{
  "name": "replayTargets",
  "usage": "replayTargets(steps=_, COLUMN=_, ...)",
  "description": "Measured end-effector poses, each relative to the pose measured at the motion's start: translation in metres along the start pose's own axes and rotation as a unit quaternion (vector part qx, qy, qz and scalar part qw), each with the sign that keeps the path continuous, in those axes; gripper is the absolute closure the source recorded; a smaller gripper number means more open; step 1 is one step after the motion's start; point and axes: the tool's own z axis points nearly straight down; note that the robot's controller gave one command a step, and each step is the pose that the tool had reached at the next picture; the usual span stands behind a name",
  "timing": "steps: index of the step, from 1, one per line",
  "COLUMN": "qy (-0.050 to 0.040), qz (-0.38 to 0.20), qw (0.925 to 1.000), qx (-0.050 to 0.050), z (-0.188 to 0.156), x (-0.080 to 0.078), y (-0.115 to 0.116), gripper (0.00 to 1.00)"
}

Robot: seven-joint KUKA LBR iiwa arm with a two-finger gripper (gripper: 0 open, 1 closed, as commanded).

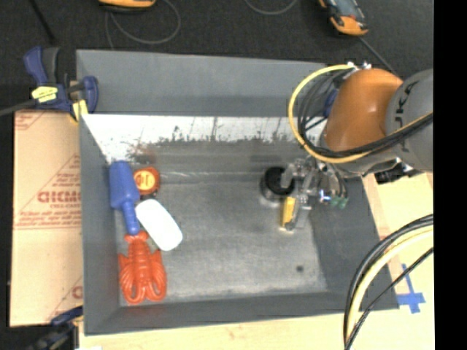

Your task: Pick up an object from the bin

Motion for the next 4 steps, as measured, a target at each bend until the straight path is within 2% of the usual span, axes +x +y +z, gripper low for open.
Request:
replayTargets(steps=1, qy=-0.0009, qz=-0.222, qw=0.9749, qx=0.0, z=0.059, x=-0.019, y=-0.038, gripper=0.0)
replayTargets(steps=2, qy=-0.0027, qz=-0.108, qw=0.9941, qx=-0.001, z=0.076, x=-0.032, y=-0.047, gripper=1.0)
replayTargets(steps=3, qy=-0.0027, qz=-0.108, qw=0.9941, qx=-0.001, z=0.076, x=-0.032, y=-0.047, gripper=1.0)
replayTargets(steps=4, qy=0.0011, qz=-0.108, qw=0.9941, qx=-0.001, z=0.071, x=-0.03, y=-0.047, gripper=1.0)
